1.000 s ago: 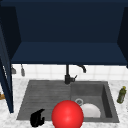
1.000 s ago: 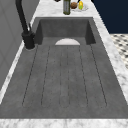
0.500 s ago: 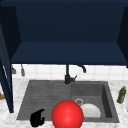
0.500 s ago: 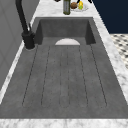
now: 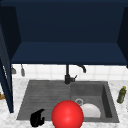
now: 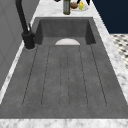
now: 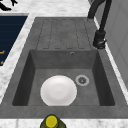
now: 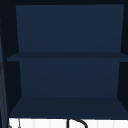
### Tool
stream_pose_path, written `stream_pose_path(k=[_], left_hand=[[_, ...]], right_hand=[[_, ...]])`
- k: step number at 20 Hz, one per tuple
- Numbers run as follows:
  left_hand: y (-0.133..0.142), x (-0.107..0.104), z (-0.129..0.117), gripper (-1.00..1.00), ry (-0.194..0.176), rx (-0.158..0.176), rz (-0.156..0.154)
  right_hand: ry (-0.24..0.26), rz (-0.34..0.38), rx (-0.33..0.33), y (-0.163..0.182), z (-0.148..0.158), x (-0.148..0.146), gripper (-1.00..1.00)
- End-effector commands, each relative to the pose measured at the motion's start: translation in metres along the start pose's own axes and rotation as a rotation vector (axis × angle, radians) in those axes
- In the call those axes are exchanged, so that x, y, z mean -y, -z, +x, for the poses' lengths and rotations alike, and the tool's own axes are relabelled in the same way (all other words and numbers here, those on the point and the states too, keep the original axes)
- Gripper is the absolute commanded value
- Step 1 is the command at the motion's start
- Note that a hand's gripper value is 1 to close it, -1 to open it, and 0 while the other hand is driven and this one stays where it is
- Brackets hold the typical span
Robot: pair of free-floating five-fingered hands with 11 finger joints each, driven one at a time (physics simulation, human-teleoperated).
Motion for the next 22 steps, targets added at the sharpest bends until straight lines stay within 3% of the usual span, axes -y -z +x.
stream_pose_path(k=[1, 4, 11, 12, 13, 22], left_hand=[[0.000, 0.000, 0.000, 0.00, 0.000, 0.000, 0.000], [0.000, 0.000, 0.000, 0.00, 0.000, 0.000, 0.000], [0.000, 0.000, 0.000, 0.00, 0.000, 0.000, 0.000], [0.000, 0.000, 0.000, 0.00, 0.000, 0.000, 0.000], [0.000, 0.000, 0.000, 0.00, 0.000, 0.000, 0.000], [0.000, 0.000, 0.000, 0.00, 0.000, 0.000, 0.000]], right_hand=[[-0.005, 0.015, -0.001, 0.014, 0.006, -0.008, 1.00], [0.026, -0.102, -0.027, 0.018, 0.008, -0.003, 1.00], [0.070, -0.275, -0.028, 0.027, 0.001, 0.002, 1.00], [0.084, -0.349, -0.027, 0.018, -0.005, 0.004, 1.00], [0.091, -0.366, -0.022, 0.010, -0.014, 0.009, 1.00], [0.118, -0.302, 0.013, -0.063, -0.019, 0.014, 1.00]])
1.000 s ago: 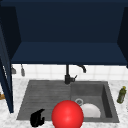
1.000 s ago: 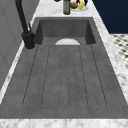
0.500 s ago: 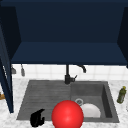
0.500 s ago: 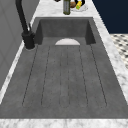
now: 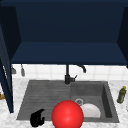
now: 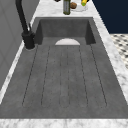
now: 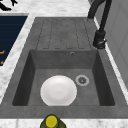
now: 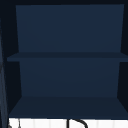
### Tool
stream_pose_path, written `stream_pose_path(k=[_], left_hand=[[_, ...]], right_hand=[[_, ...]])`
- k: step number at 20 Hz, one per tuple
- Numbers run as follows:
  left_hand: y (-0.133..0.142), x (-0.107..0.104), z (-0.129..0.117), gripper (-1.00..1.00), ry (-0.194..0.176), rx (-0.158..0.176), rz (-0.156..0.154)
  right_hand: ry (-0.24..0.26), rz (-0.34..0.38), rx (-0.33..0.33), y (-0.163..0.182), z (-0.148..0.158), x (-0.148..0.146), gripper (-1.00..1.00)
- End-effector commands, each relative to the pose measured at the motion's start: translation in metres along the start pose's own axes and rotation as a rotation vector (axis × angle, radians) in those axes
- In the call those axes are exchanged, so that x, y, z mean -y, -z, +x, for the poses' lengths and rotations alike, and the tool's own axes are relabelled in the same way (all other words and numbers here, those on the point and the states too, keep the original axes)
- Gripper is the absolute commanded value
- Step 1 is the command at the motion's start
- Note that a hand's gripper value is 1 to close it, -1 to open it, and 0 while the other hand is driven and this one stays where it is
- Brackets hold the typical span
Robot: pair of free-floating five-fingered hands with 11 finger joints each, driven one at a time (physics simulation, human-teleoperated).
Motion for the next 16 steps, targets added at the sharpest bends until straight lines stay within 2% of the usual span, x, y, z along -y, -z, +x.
stream_pose_path(k=[1, 3, 4, 6, 9, 16], left_hand=[[0.000, 0.000, 0.000, 0.00, 0.000, 0.000, 0.000], [0.000, 0.000, 0.000, 0.00, 0.000, 0.000, 0.000], [0.000, 0.000, 0.000, 0.00, 0.000, 0.000, 0.000], [0.000, 0.000, 0.000, 0.00, 0.000, 0.000, 0.000], [0.000, 0.000, 0.000, 0.00, 0.000, 0.000, 0.000], [0.000, 0.000, 0.000, 0.00, 0.000, 0.000, 0.000]], right_hand=[[0.035, 0.016, 0.020, -0.026, 0.000, 0.017, 1.00], [0.041, 0.008, 0.011, -0.039, 0.005, 0.022, 1.00], [0.059, -0.022, -0.006, -0.049, 0.005, 0.021, 1.00], [0.056, -0.049, -0.010, -0.062, 0.013, 0.022, 1.00], [0.020, -0.019, -0.001, -0.078, 0.026, 0.025, 1.00], [0.020, 0.009, 0.001, -0.115, 0.057, 0.036, 1.00]])
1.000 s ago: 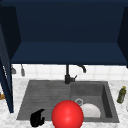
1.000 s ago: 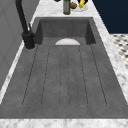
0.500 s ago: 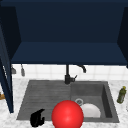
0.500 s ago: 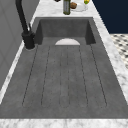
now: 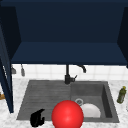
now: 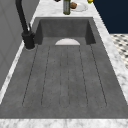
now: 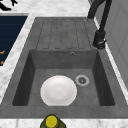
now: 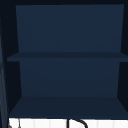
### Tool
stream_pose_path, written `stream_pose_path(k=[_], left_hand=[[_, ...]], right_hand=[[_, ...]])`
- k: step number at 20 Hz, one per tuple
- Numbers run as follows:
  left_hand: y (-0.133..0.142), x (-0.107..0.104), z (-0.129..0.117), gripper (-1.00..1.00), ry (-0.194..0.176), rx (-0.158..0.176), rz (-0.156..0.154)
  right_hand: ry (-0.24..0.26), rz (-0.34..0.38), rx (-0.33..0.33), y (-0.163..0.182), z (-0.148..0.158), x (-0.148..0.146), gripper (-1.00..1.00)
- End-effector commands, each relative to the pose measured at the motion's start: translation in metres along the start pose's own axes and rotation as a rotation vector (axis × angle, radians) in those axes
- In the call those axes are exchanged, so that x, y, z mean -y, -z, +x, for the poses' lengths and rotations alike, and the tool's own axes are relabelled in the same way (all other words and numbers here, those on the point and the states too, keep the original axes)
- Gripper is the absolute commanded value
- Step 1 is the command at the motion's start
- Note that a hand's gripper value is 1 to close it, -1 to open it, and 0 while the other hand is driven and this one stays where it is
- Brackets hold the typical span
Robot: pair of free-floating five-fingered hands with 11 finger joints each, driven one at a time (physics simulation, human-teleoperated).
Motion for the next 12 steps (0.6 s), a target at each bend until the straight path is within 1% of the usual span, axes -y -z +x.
stream_pose_path(k=[1, 12], left_hand=[[0.000, 0.000, 0.000, 0.00, 0.000, 0.000, 0.000], [0.000, 0.000, 0.000, 0.00, 0.000, 0.000, 0.000]], right_hand=[[0.029, 0.013, 0.015, -0.020, 0.019, 0.013, 1.00], [0.036, 0.062, 0.029, -0.080, 0.068, 0.046, 1.00]])
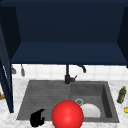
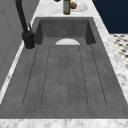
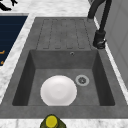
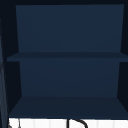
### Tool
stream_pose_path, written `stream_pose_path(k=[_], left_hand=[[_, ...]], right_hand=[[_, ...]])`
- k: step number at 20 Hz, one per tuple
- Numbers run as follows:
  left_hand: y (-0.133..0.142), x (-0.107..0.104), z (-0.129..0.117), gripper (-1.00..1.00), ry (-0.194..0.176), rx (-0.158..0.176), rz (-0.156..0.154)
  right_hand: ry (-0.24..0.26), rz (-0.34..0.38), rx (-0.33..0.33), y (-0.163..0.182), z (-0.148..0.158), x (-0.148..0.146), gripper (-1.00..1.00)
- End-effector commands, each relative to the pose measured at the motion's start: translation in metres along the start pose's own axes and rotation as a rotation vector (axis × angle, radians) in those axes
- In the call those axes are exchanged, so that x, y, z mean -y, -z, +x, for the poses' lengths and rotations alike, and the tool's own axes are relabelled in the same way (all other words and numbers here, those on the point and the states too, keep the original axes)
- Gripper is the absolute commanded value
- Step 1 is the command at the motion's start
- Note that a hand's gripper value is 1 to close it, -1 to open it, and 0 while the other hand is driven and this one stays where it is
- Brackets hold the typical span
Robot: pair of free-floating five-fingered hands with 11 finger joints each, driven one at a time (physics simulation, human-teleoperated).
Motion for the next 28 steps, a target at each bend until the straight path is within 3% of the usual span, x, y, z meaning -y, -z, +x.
stream_pose_path(k=[1, 19, 28], left_hand=[[0.000, 0.000, 0.000, 0.00, 0.000, 0.000, 0.000], [0.000, 0.000, 0.000, 0.00, 0.000, 0.000, 0.000], [0.000, 0.000, 0.000, 0.00, 0.000, 0.000, 0.000]], right_hand=[[0.020, 0.034, 0.014, -0.019, 0.021, 0.012, 1.00], [-0.022, 0.005, -0.010, -0.083, 0.157, 0.051, 1.00], [-0.031, 0.007, -0.008, -0.080, 0.234, 0.025, 1.00]])
